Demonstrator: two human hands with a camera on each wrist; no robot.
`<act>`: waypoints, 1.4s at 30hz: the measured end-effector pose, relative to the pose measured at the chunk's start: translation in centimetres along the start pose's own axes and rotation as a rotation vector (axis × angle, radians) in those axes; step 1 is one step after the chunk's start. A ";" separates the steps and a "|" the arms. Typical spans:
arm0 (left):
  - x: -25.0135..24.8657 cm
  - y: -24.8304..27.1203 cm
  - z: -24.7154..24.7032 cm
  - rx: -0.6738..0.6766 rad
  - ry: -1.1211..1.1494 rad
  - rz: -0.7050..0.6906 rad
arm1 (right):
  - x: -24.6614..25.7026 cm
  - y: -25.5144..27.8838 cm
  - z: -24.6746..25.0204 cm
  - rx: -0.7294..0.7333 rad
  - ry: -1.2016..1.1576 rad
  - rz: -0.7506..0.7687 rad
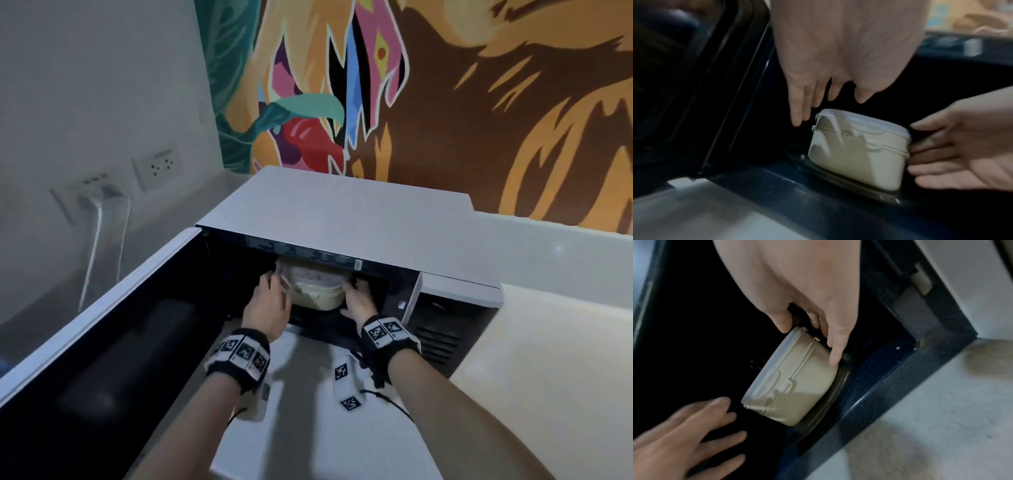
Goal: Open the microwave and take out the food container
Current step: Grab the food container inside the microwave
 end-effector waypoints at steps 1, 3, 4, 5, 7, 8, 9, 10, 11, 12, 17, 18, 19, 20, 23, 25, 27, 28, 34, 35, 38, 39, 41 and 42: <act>0.6 -1.8 -0.5 0.026 0.038 0.063 | 0.1 0.0 -0.2 0.017 -0.046 -0.034; 1.4 -4.6 -1.4 0.102 0.125 0.177 | 0.3 -0.3 -0.5 0.043 -0.168 -0.092; 1.6 -5.4 -1.9 0.149 0.180 0.221 | 0.5 -0.2 -0.6 0.057 -0.215 -0.114; 1.8 -6.1 -2.5 0.190 0.247 0.254 | 0.6 0.0 -0.8 0.067 -0.239 -0.138; 2.7 -7.4 -3.7 0.249 0.381 0.289 | 0.8 0.3 -1.1 0.087 -0.265 -0.162; 2.9 -7.7 -3.8 0.261 0.437 0.299 | 0.9 0.2 -1.1 0.090 -0.281 -0.159; 3.4 -7.9 -4.1 0.262 0.489 0.307 | 0.8 0.3 -1.1 0.093 -0.267 -0.161; 3.7 -7.9 -4.2 0.259 0.524 0.308 | 0.9 0.6 -1.0 0.105 -0.238 -0.149; 3.7 -7.7 -4.1 0.247 0.546 0.300 | 0.7 0.7 -1.0 0.111 -0.219 -0.145; 3.5 -7.1 -3.7 0.229 0.550 0.289 | 0.6 1.0 -1.2 0.110 -0.223 -0.140; 1.8 -1.3 -0.9 0.077 0.538 0.190 | -0.8 3.5 -1.0 0.135 -0.134 -0.014; 1.4 0.4 -0.4 0.056 0.531 0.184 | -1.1 4.6 -0.6 0.135 -0.156 0.009; 1.4 2.1 -0.4 0.037 0.507 0.196 | -1.3 6.2 -0.2 0.156 -0.174 0.020; 1.1 4.2 -0.3 0.028 0.482 0.209 | -2.0 7.9 0.4 0.175 -0.192 0.023; -0.7 10.9 -1.6 0.065 0.494 0.230 | -5.4 12.5 3.2 0.222 -0.209 -0.013; -2.6 14.9 -3.8 0.138 0.504 0.234 | -8.4 15.5 6.4 0.214 -0.214 -0.050; -5.4 18.5 -6.4 0.228 0.497 0.221 | -11.2 18.3 10.4 0.165 -0.230 -0.090; -7.7 20.5 -7.9 0.283 0.497 0.196 | -12.8 20.1 13.3 0.118 -0.244 -0.106; -19.5 26.3 -16.6 0.552 0.536 0.005 | -18.8 23.9 29.0 -0.229 -0.177 -0.131; -21.5 27.2 -18.1 0.597 0.544 -0.023 | -19.3 24.4 31.8 -0.288 -0.160 -0.128; -26.6 29.2 -22.4 0.707 0.550 -0.100 | -20.0 25.3 38.6 -0.408 -0.122 -0.144; -27.9 29.6 -23.7 0.736 0.559 -0.110 | -20.0 25.4 40.4 -0.425 -0.117 -0.152; -30.0 29.9 -25.3 0.765 0.560 -0.139 | -20.1 25.3 43.2 -0.451 -0.100 -0.175; -30.8 29.8 -25.8 0.764 0.547 -0.160 | -20.1 25.0 44.2 -0.462 -0.093 -0.184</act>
Point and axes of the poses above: each hand's wrist, its own y-axis away from the middle knuckle, its own z-axis out of the back of the hand, x = y × z, the point moved 9 cm from there along -y, towards the middle knuckle, and after that the axes turned 4 degrees about z, right-handed, at the moved point
